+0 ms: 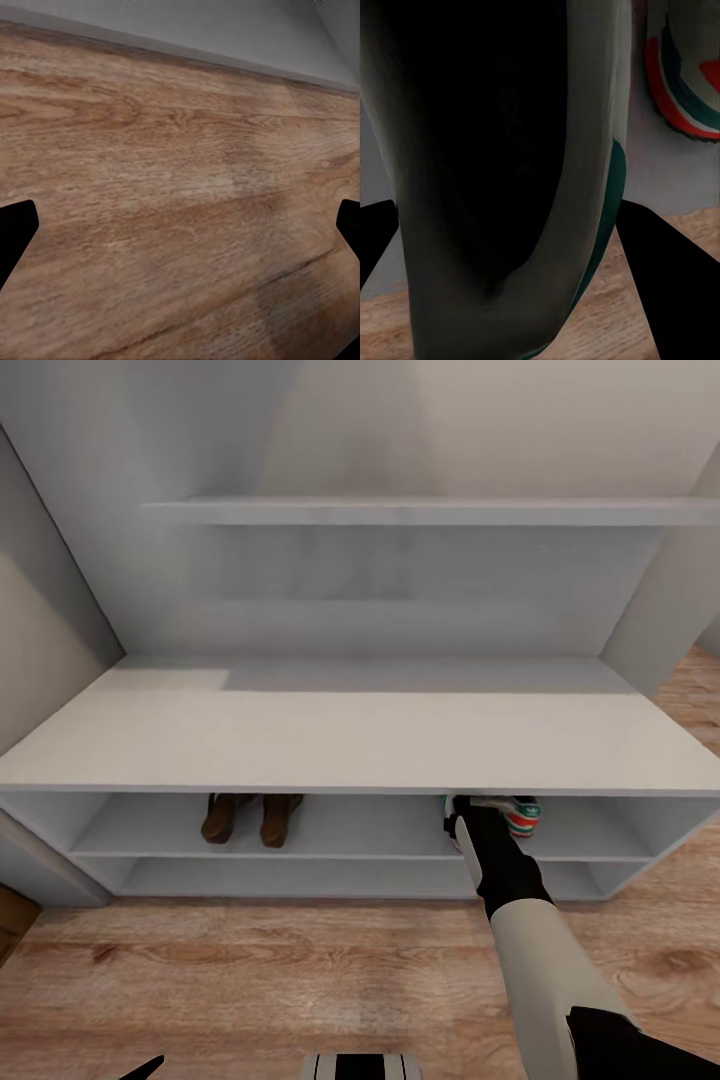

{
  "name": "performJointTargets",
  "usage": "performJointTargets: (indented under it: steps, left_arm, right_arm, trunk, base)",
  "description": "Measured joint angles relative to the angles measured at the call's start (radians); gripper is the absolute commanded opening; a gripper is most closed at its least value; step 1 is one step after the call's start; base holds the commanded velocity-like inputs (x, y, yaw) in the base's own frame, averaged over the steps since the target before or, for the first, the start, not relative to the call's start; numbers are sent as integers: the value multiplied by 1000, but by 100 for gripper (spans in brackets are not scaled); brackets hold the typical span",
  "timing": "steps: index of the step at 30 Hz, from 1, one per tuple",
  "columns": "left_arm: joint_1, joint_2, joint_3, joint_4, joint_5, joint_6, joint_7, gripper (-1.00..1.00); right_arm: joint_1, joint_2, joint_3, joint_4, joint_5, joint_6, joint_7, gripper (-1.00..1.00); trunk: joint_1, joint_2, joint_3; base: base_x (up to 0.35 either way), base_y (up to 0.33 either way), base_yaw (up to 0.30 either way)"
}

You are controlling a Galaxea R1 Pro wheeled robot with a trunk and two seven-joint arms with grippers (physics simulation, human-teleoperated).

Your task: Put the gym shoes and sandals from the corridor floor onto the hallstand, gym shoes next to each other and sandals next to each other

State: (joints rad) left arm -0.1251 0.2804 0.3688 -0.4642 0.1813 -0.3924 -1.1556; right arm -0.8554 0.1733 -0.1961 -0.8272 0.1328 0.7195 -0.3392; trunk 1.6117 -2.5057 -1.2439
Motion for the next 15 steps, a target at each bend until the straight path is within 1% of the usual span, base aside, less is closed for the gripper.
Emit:
performJointTargets:
  steps: [6,10,15]
  left_arm:
    - [0,0,0,1,0,0,0,100]
    - [0,0,1,1,0,0,0,100]
    - [0,0,1,1,0,0,0,100]
  right_arm:
    - [0,0,0,0,0,0,0,-100]
    - [0,0,0,0,0,0,0,-100]
    - [0,0,-2,-1,0,0,0,-100]
  trunk:
    - [0,0,0]
    - [0,0,0]
    - [0,0,0]
  base:
    - [11,0,0]
    - [103,0,0]
    - [20,0,0]
